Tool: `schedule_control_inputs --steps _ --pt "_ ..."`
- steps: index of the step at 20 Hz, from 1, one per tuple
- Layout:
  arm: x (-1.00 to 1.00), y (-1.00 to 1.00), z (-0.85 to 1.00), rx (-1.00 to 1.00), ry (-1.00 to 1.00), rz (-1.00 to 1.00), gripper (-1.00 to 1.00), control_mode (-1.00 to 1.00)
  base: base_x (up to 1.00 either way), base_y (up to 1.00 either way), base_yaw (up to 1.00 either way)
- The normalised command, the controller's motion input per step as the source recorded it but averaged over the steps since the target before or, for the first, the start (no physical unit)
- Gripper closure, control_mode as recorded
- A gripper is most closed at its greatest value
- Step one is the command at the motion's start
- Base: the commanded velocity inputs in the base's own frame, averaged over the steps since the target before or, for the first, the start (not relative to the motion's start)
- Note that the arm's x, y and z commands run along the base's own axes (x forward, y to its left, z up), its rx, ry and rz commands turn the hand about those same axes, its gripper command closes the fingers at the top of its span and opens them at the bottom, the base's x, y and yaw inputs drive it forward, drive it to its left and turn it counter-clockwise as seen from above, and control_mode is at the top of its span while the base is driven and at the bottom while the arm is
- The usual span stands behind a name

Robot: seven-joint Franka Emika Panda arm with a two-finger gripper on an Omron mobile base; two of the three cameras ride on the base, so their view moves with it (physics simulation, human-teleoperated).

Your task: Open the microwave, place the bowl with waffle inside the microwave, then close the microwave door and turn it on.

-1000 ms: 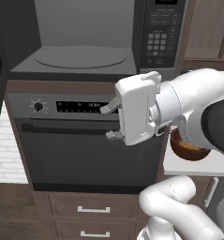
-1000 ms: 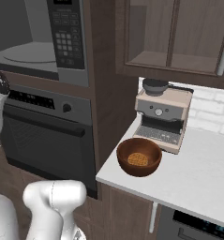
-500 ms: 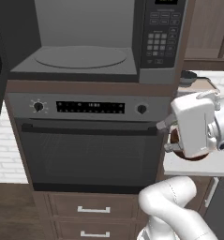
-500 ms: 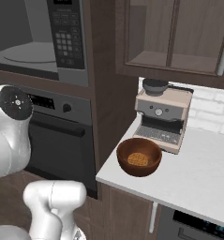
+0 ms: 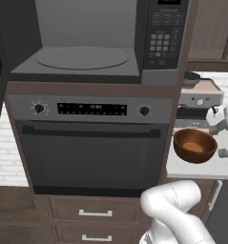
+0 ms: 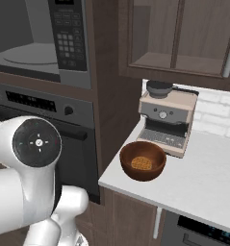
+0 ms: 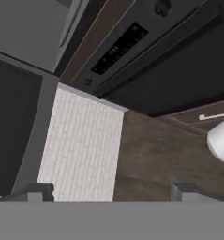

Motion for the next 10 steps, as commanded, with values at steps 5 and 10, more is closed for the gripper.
schedule_control_inputs --steps 5,10 --pt "0.14 -1.0 -0.37 0.0 0.08 -0.42 -1.0 -1.0 0.0 0.0 0.0" --pt "0.54 -1.0 -0.53 0.0 0.2 -0.41 -1.0 -1.0 0.0 0.0 0.0"
